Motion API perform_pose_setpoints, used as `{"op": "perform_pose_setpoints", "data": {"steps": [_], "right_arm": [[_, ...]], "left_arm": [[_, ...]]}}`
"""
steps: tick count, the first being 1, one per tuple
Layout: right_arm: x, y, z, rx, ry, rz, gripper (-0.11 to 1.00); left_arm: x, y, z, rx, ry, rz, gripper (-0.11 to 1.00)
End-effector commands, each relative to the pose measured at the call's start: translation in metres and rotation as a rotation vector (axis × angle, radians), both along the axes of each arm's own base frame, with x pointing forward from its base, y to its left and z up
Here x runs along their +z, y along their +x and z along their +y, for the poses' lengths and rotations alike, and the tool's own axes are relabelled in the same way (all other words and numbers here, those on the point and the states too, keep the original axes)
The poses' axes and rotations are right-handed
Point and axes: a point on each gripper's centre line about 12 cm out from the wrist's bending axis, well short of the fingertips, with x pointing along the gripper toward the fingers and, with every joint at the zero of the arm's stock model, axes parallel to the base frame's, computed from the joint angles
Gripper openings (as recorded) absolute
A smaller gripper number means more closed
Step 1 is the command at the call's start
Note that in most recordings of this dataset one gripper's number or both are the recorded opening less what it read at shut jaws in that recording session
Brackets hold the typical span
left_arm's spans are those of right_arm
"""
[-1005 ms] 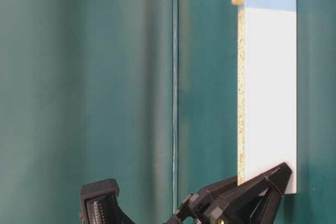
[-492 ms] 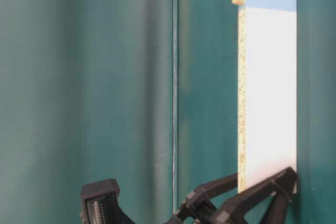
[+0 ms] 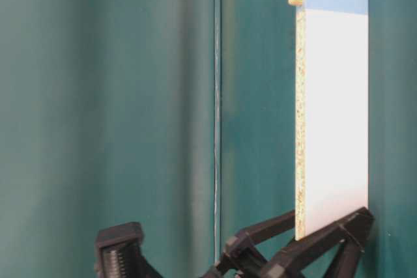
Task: Insert the rod into the hole on the wooden board.
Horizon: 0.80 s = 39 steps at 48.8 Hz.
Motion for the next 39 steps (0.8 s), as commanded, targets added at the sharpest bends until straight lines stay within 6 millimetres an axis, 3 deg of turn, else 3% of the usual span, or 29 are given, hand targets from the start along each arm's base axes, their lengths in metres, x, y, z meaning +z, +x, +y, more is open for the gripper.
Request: {"op": "perform_pose_setpoints", "data": {"steps": [1,20,39], "right_arm": [[0.007,0.001,0.000,-0.001,-0.002,-0.026,0.89],[0.008,-0.001,-0.001,-0.004,-0.001,-0.033,0.89],[0.018,-0.030,-0.005,-0.013,0.003,-0.085,0.89]], "left_arm": [[0.020,0.006,0.002,0.004,0.002,-0.055,0.89],[0.053,-0.007,0.014,0.032,0.012,-0.129,0.89],[0.068,-0.028,0.019,0.018,0.054,-0.171,0.89]]}}
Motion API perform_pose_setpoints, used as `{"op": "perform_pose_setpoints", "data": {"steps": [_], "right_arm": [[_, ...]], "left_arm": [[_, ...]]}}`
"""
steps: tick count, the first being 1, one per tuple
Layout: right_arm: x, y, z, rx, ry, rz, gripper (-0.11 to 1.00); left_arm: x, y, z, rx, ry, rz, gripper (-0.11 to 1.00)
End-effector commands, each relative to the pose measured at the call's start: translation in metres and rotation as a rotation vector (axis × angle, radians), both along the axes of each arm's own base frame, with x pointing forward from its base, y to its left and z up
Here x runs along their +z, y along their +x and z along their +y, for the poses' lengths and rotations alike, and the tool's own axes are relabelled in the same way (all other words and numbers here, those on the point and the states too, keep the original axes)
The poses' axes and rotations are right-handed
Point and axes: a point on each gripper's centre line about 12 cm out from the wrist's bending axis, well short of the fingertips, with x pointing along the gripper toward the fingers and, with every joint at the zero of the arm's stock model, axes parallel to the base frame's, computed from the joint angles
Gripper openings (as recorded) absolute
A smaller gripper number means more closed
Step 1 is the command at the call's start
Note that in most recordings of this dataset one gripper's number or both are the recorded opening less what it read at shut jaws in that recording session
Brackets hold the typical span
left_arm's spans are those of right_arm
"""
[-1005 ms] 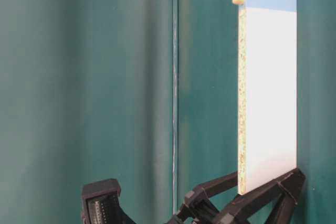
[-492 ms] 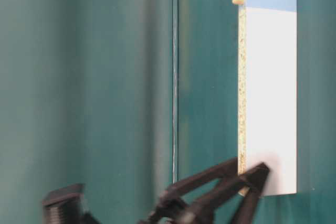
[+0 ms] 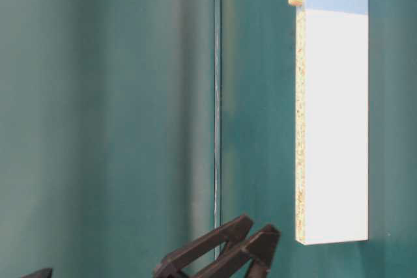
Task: Insert the rod into the hole on the wooden board.
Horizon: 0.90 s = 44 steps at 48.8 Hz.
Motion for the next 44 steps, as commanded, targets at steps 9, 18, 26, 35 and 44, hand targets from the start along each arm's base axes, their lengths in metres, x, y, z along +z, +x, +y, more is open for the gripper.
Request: {"op": "perform_pose_setpoints", "data": {"steps": [9,18,26,35,44], "right_arm": [[0.014,-0.013,-0.001,0.000,-0.004,-0.073,0.88],[0.014,-0.019,-0.001,0.000,-0.004,-0.079,0.88],[0.014,-0.019,-0.002,-0.003,-0.004,-0.079,0.88],[0.013,-0.020,-0.003,-0.006,-0.005,-0.077,0.88],[0.012,-0.020,-0.004,-0.009,-0.005,-0.071,0.88]], "left_arm": [[0.014,-0.012,0.006,0.012,0.015,-0.053,0.89],[0.019,-0.019,0.006,0.015,0.015,-0.073,0.89],[0.020,-0.026,0.010,0.031,0.017,-0.080,0.89],[0.020,-0.026,0.011,0.036,0.018,-0.083,0.89],[0.018,-0.026,0.012,0.037,0.017,-0.077,0.89]]}}
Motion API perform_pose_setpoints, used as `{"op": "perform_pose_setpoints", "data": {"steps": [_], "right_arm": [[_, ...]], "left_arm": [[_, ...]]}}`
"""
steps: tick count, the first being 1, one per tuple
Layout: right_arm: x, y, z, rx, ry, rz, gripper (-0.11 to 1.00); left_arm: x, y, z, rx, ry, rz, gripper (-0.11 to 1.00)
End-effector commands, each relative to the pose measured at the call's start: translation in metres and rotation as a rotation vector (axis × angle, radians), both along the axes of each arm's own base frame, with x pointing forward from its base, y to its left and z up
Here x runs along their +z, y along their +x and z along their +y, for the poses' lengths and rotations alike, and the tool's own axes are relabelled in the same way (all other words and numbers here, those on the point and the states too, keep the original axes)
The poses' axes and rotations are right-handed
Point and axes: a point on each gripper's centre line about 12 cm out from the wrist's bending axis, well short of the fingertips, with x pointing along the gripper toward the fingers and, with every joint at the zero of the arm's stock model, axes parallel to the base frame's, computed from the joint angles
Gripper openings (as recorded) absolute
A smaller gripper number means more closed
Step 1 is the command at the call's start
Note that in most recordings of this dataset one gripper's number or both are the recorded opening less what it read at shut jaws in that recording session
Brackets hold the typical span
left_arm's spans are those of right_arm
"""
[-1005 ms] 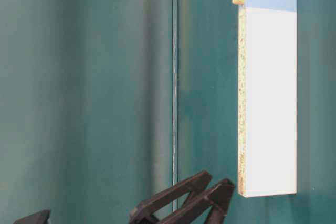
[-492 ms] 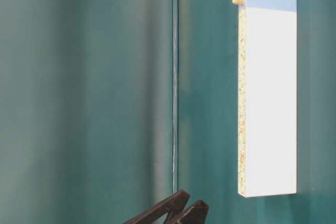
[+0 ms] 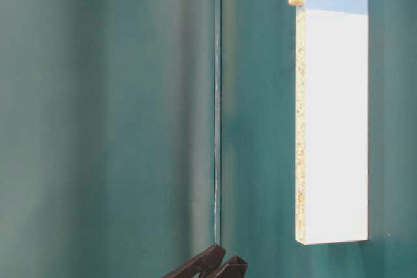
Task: Insert the rod into the hole on the wooden board.
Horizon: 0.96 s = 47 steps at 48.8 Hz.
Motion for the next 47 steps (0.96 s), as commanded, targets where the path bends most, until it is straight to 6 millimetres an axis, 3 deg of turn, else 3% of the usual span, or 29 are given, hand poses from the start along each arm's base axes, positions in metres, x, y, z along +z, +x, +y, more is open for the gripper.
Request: {"op": "perform_pose_setpoints", "data": {"steps": [1,47], "right_arm": [[0.003,0.002,-0.001,-0.003,-0.003,-0.012,0.88],[-0.022,0.012,0.007,0.095,-0.111,0.115,0.88]], "left_arm": [[0.005,0.002,0.002,-0.001,0.011,-0.022,0.89],[-0.001,-0.003,0.001,0.001,0.005,-0.001,0.89]]}}
